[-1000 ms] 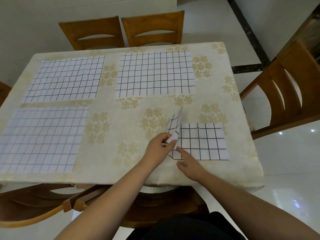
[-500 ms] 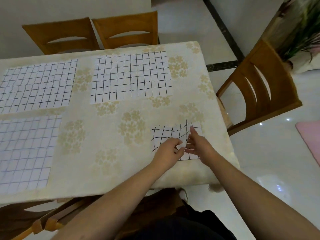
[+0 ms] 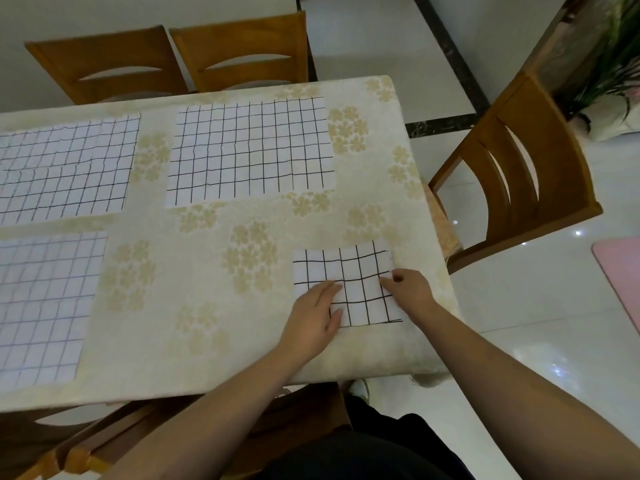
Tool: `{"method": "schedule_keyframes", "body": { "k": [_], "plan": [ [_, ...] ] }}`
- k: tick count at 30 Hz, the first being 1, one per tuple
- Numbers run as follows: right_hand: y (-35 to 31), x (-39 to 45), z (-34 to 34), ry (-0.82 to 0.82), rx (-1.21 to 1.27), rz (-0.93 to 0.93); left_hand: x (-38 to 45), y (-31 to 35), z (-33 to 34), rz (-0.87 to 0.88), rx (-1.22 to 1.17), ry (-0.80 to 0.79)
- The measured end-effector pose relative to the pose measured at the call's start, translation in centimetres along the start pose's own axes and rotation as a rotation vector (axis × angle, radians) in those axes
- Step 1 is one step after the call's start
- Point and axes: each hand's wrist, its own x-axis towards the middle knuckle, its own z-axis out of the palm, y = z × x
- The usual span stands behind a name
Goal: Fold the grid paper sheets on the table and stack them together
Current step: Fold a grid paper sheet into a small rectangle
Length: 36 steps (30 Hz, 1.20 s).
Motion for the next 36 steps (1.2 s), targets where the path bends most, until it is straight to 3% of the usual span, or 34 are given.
{"method": "schedule_keyframes", "body": {
  "k": [5,16,36],
  "plan": [
    [1.6,0.6,0.0,0.042,-0.034,0.058,-2.5,-4.3,1.6,-0.147,0.209,-0.167],
    [2.5,0.9,0.2,0.113,-0.074,0.039,-2.6,-5.4,2.6,-0.169,0.369,-0.288],
    [2.7,0.5,0.8,0.138,-0.121,0.045,-3.0,-6.3,1.9,-0.203,0.294,-0.328]
  ]
}}
